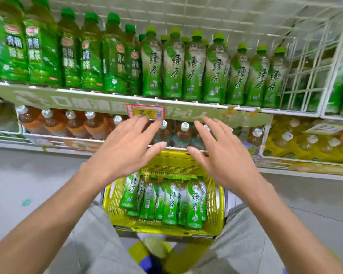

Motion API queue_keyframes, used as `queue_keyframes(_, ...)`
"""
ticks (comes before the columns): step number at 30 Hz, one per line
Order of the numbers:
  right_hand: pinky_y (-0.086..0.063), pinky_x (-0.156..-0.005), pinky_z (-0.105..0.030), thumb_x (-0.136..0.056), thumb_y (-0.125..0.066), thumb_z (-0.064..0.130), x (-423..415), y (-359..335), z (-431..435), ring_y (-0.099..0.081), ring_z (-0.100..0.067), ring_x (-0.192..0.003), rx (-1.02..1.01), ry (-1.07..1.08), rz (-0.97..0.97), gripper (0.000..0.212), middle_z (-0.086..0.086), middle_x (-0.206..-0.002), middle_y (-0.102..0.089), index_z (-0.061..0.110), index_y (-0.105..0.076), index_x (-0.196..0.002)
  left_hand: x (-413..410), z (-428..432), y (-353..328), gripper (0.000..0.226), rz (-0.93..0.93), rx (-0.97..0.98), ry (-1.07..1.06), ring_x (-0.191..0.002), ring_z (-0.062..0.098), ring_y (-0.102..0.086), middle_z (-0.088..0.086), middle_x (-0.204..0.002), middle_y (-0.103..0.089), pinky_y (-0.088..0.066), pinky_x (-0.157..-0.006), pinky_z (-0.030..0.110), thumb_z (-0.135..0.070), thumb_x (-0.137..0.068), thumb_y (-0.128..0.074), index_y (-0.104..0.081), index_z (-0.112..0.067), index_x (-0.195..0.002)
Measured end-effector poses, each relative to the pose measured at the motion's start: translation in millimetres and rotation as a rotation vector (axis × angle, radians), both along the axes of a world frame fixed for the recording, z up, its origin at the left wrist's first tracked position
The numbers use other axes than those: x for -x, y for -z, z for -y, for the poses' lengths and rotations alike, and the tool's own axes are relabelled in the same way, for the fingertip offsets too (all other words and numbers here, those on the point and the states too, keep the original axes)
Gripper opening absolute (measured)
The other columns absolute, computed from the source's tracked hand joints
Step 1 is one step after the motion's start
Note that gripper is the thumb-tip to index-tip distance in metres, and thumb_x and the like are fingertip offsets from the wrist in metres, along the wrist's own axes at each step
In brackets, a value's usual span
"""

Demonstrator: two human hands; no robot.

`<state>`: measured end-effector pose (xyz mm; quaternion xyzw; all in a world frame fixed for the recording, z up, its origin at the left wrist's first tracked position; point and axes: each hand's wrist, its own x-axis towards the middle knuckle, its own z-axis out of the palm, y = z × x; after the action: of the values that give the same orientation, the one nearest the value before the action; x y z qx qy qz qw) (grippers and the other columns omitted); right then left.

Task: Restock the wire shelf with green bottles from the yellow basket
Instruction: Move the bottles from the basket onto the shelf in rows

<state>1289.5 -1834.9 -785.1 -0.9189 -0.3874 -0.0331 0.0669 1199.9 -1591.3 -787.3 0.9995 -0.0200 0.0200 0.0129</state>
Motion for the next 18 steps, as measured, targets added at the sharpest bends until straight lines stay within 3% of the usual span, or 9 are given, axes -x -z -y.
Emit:
queue_keyframes(6,-0.042,-0.111,-0.048,-0.099,-0.024,0.063,13.8,49.9,-7.9,-0.032,-0.03,-0.146,0.053,-0.029,-0.127,0.075,-0.01,-0.159,-0.035,0.015,-0.033,-0.155,12.6,-0.6,50.2,0.08,-0.137,0.028,-0.044,-0.134,0.034,-0.044,0.016,-0.142,-0.05,-0.041,-0.108,0.047,-0.068,-0.098,-0.012,-0.034,-0.015,-0.154)
queue_keyframes(14,-0.046,-0.102,-0.048,-0.101,-0.044,0.057,14.6,142.6,-43.1,-0.036,-0.03,-0.142,0.08,-0.03,-0.298,0.068,-0.01,-0.155,-0.04,0.011,-0.039,-0.151,27.9,-18.2,129.0,0.087,-0.311,0.162,-0.166,-0.135,0.039,-0.044,0.018,-0.144,-0.048,-0.043,-0.105,0.051,-0.072,-0.09,-0.014,-0.038,-0.016,-0.152)
queue_keyframes(18,-0.049,-0.099,-0.051,-0.101,-0.043,0.056,13.4,200.6,-63.2,-0.04,-0.032,-0.14,0.116,-0.001,-0.382,0.068,-0.012,-0.154,-0.041,0.012,-0.038,-0.152,15.2,-34.0,192.4,0.072,-0.483,0.172,-0.243,-0.132,0.045,-0.044,0.023,-0.142,-0.048,-0.04,-0.106,0.054,-0.066,-0.097,-0.031,-0.04,-0.014,-0.148)
